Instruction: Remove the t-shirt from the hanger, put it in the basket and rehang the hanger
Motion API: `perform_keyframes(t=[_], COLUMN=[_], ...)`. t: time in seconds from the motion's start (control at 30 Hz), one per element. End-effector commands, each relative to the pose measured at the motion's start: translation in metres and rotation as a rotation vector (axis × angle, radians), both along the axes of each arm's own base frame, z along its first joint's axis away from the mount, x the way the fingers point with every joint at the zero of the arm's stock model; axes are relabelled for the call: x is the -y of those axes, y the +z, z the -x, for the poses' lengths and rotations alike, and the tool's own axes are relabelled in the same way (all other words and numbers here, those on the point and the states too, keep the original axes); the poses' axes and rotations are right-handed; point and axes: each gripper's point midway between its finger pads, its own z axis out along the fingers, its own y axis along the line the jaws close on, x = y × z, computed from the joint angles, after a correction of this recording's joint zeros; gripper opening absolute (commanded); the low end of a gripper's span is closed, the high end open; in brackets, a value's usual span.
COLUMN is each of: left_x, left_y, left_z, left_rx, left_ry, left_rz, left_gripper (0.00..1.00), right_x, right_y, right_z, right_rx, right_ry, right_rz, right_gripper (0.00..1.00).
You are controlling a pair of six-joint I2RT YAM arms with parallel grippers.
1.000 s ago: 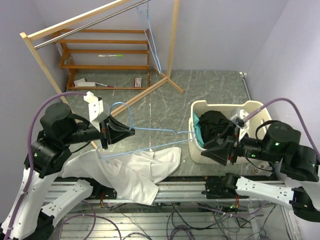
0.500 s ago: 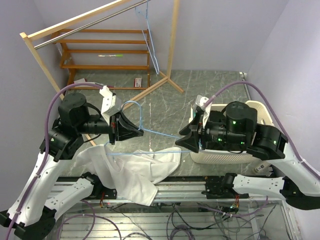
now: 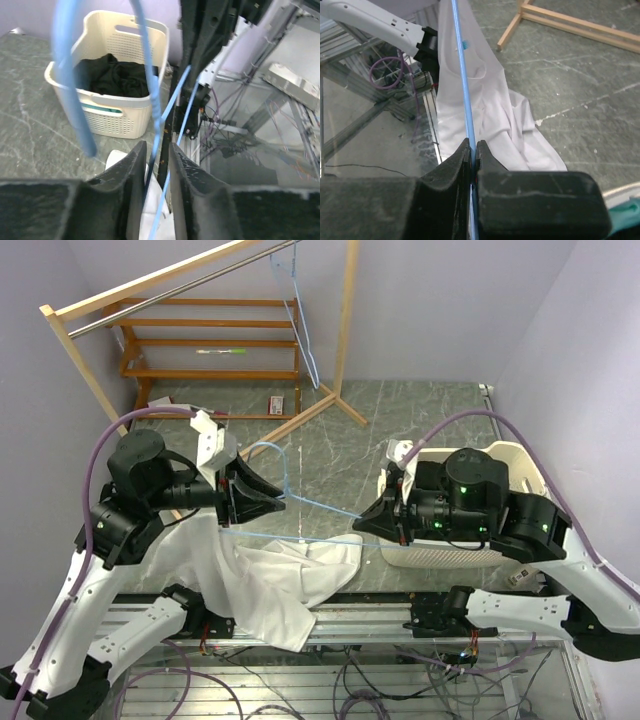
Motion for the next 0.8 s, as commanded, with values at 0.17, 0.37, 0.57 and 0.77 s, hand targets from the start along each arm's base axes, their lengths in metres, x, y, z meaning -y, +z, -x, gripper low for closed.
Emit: perform_keyframes(t=[0.17,0.37,0.57,0.77], left_x=[-0.032,-0.071,-0.119,-0.152], left_y=[-0.002,-0.02,-0.048,-0.055], left_z=[-0.038,-0.048,-0.048,-0.036], left_rx=[0.046,0.016,-0.05,-0.063], left_ry=[0.393,0.666,0.94,1.072], left_rz=[0.021,0.072,0.182,0.309], left_gripper=[0.49,0.49,0.46,0.48], right_x=[0.064,0.068,0.052,0.011], right_y=[0.011,-0.006,0.016,0.061], right_z=[-0.005,0.014,-0.022,-0.092], right_rx=[0.002,-0.086,-0.009,0.145], right_ry=[-0.226,-0.156,-0.291,-0.49], right_rz=[0.041,0.126,0.043,-0.058], right_gripper=[0.0,0.0,0.0,0.0])
